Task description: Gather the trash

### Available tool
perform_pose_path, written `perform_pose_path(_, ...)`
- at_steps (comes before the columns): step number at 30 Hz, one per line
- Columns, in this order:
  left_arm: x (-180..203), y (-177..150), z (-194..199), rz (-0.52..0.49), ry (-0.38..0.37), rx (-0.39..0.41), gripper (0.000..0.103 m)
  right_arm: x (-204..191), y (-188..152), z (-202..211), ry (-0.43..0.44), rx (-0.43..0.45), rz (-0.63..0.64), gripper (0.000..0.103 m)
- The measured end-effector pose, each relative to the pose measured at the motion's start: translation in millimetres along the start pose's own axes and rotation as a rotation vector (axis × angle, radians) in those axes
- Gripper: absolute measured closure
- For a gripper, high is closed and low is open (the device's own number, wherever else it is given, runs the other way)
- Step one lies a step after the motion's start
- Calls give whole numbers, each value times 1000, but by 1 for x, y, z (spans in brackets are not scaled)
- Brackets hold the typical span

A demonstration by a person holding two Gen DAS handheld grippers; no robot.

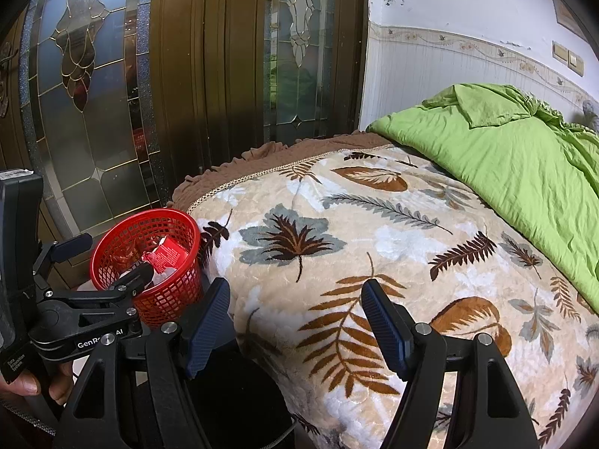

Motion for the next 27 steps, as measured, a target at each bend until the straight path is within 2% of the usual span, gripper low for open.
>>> perform_pose_path(6,4,1,-5,-19,-4,-5,8,0,-2,-1,-1,-1,-3,26)
perform_pose_path(10,7,17,-16,-64,20,19,8,4,-4,-2,-8,-1,-19,26)
perform_pose_path(14,24,56,-35,-161,78,99,8,35,-4,-9,-30,-15,-90,26)
perform_pose_path(17,56,84,-52,-223,72,125,8,78,-8,-13,-107,-21,-155,26)
perform_pose_path(20,110,101,-66,-290,-12,114,8,129,-19,-19,-201,-44,-232,25)
perform_pose_path(22,163,107,-75,-346,-107,85,8,172,-32,-24,-281,-68,-296,25)
perform_pose_path(24,209,105,-83,-372,-208,29,8,211,-44,-29,-361,-95,-354,25)
perform_pose_path(27,281,92,-102,-361,-381,-118,8,269,-60,-33,-461,-131,-443,25)
Point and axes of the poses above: each gripper's, at about its wrist camera, not at the fingertips, and z roughly against the way its jaws point, x to its right, y to its top, the point moved 7 cm from there along -z, roughly the way its jaws point, and after that the axes turned 6 degrees about -y, right-handed, at the moved point
